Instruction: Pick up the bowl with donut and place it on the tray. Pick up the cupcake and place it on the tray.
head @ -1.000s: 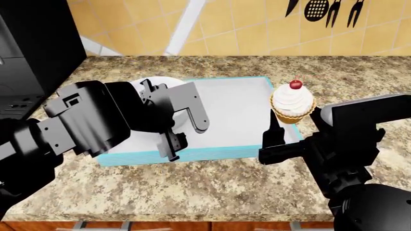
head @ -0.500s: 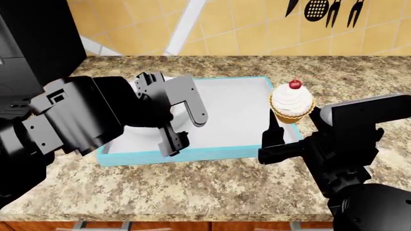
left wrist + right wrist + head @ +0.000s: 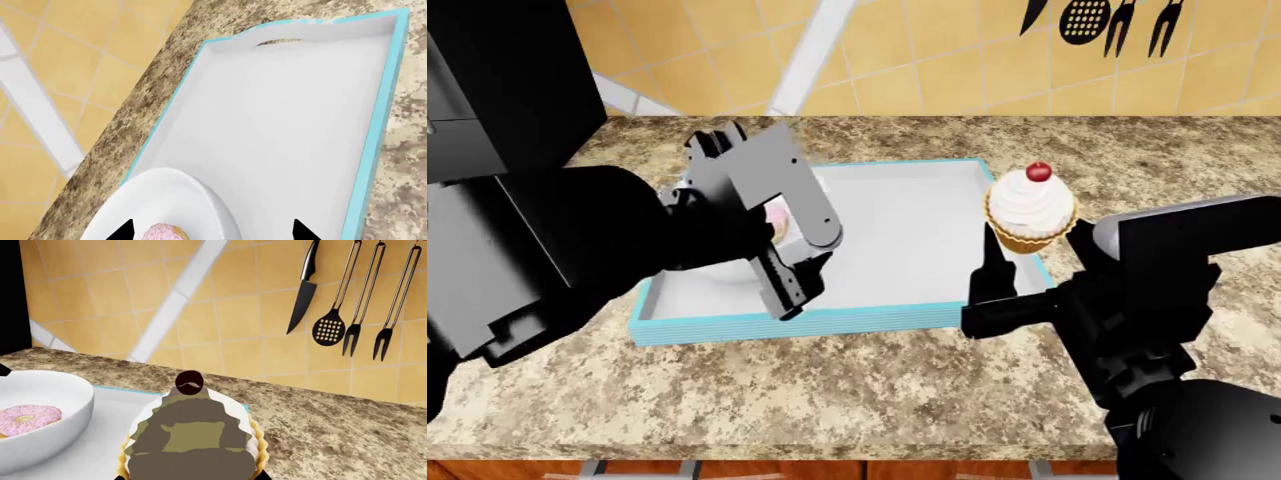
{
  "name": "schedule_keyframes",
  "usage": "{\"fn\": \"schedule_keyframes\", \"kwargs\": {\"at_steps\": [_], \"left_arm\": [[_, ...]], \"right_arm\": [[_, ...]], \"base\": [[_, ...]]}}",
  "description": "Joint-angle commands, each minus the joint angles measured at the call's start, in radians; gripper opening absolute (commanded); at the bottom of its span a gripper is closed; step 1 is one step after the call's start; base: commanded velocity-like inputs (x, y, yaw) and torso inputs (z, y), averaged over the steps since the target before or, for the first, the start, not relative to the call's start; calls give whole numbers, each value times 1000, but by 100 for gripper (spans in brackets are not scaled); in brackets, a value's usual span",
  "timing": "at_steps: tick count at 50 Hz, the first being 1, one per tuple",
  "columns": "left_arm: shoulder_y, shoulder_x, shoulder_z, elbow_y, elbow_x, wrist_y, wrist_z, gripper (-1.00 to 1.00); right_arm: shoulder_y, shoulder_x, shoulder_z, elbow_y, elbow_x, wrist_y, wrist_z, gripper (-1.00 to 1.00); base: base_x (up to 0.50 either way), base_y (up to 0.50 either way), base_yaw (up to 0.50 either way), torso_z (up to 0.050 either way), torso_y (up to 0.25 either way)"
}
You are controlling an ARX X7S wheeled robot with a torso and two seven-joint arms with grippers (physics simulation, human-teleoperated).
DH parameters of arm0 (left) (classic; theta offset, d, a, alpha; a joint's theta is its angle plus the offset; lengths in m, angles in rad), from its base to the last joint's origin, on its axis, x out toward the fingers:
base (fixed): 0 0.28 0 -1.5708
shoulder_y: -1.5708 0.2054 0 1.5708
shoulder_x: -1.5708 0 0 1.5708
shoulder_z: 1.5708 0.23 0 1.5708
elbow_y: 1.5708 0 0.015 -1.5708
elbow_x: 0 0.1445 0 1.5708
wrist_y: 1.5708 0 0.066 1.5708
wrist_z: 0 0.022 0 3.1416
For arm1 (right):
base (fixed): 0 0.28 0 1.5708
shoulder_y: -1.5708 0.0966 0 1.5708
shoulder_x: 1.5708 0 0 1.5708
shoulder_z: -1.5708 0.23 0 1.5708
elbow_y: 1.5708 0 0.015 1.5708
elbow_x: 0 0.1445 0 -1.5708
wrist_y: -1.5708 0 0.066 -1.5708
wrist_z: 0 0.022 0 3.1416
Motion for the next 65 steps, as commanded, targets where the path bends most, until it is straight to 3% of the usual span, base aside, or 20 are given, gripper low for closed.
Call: {"fn": "schedule_keyframes", "kwargs": {"at_steps": [1, 18, 25, 33, 49, 55, 65], "left_arm": [[77, -96, -112, 165, -94, 24, -124, 100], [273, -247, -246, 360, -191, 151, -347, 100], [445, -359, -302, 450, -229, 272, -482, 100], [621, -417, -344, 487, -220, 478, -528, 100], [918, -458, -396, 456, -124, 877, -542, 100], [1095, -451, -418, 426, -54, 1104, -577, 100], [1172, -465, -431, 422, 4, 1202, -590, 100]], "right_arm": [[2, -10, 3, 2, -31, -6, -26, -100], [-11, 16, 25, -27, -18, -20, -3, -100], [-9, 10, 21, -22, -24, -21, -13, -100], [-10, -5, 15, -9, -38, -28, -28, -100], [-23, -18, 13, 7, -63, -48, -44, -100], [-32, -47, 0, 39, -97, -69, -75, -100], [-10, -79, -10, 90, -120, -77, -115, -100]], "base": [[0, 0, 0, 0, 0], [0, 0, 0, 0, 0], [0, 0, 0, 0, 0], [0, 0, 0, 0, 0], [0, 0, 0, 0, 0], [0, 0, 0, 0, 0], [0, 0, 0, 0, 0]]}}
